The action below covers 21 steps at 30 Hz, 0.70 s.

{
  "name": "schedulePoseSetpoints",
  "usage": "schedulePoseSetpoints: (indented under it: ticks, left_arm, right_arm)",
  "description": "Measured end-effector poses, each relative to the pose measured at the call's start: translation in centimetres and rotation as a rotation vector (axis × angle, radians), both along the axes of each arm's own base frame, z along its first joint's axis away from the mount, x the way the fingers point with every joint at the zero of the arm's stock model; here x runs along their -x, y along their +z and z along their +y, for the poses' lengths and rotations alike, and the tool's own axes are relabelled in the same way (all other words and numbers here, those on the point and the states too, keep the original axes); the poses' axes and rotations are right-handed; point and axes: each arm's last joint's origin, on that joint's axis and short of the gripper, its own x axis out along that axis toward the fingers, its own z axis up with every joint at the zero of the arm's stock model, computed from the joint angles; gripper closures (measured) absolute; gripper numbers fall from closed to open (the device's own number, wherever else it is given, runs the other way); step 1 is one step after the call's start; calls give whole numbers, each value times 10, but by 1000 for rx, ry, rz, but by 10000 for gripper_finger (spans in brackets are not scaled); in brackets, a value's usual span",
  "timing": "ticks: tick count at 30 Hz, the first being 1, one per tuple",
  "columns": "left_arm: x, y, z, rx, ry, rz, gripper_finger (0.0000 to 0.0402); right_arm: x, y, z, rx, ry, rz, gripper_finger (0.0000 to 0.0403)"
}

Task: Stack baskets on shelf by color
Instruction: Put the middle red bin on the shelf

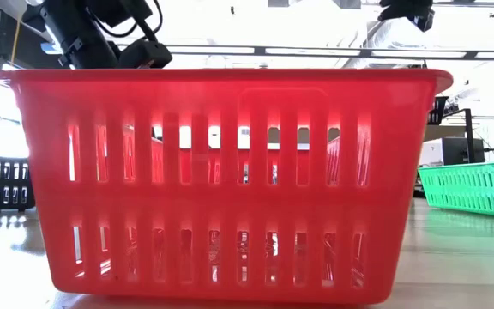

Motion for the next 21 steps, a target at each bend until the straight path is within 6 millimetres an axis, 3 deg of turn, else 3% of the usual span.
schedulePoseSetpoints:
  ticks: [14,21]
  left_arm:
    - [-11,-28,0,51,39,110,260]
    - [-13,-32,0,73,55,117,302]
  right_arm:
    - [0,0,0,6,0,5,295]
    - [0,0,0,7,0,5,295]
